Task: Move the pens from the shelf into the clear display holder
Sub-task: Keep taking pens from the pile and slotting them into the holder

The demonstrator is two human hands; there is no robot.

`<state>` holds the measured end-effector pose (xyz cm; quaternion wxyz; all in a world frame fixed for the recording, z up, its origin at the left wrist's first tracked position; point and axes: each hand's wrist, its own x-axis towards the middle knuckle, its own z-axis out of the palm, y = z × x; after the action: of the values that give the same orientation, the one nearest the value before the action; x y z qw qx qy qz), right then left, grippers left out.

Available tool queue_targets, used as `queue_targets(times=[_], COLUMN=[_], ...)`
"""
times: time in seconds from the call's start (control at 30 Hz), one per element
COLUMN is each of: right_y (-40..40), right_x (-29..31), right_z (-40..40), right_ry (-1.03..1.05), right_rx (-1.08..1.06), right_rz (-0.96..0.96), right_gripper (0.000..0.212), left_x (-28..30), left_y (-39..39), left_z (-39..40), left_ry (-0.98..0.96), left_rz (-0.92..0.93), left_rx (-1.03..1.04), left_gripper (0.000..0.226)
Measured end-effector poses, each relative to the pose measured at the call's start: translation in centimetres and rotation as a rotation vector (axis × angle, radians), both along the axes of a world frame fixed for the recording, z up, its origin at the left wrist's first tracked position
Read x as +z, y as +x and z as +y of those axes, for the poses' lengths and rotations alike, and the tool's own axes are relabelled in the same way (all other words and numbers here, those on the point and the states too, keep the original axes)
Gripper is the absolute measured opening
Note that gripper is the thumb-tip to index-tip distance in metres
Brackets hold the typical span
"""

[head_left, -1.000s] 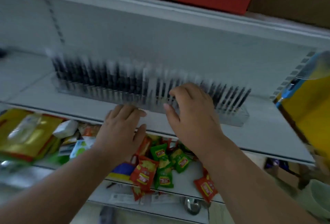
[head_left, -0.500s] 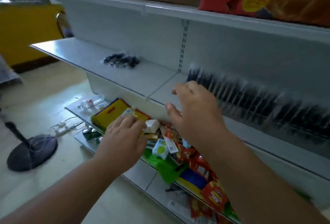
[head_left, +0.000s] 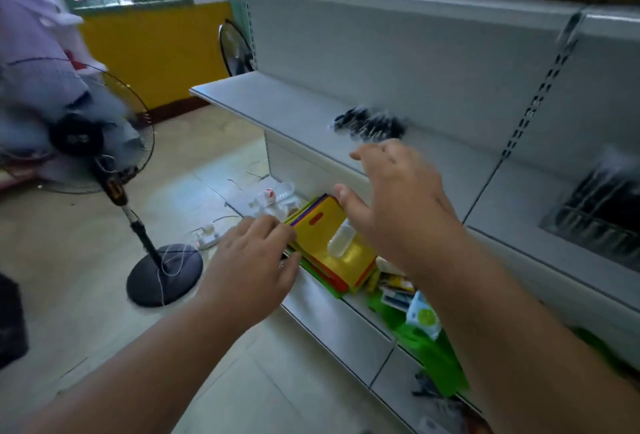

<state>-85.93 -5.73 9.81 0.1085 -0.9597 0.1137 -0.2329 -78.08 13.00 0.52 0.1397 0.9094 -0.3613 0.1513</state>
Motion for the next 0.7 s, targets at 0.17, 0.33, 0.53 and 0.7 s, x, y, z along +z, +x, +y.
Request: queue_targets(times=[0.17,0.33,0.53,0.7], right_y=[5.8,13.0,19.2,23.4], right_x=[-0.5,-0.4,-0.7,-2.1], right_z=[-4.1,-8.0,-11.0,-12.2], right_ry=[-0.002,0.028,0.061,0.071], right_rx=[-0.054,-0.093,-0.145,-0.215], right_rz=[0.061,0.119,0.147,0.128], right_gripper=[0.049,0.047,0.044,0.044], left_x=[-0.8,-0.4,0.5,0.2], left_y=[6.2,12.3,19.6,26.4], left_z=[-4.5,-7.4,-12.2,-15.4], left_ry=[-0.027,-0.015,-0.045,-0.076], left_rz=[0.044,0.093,0.172,0.213], left_rx=[-0.024,-0.037,-0.099,-0.219], left_gripper=[0.038,0.039,0.037,0.035])
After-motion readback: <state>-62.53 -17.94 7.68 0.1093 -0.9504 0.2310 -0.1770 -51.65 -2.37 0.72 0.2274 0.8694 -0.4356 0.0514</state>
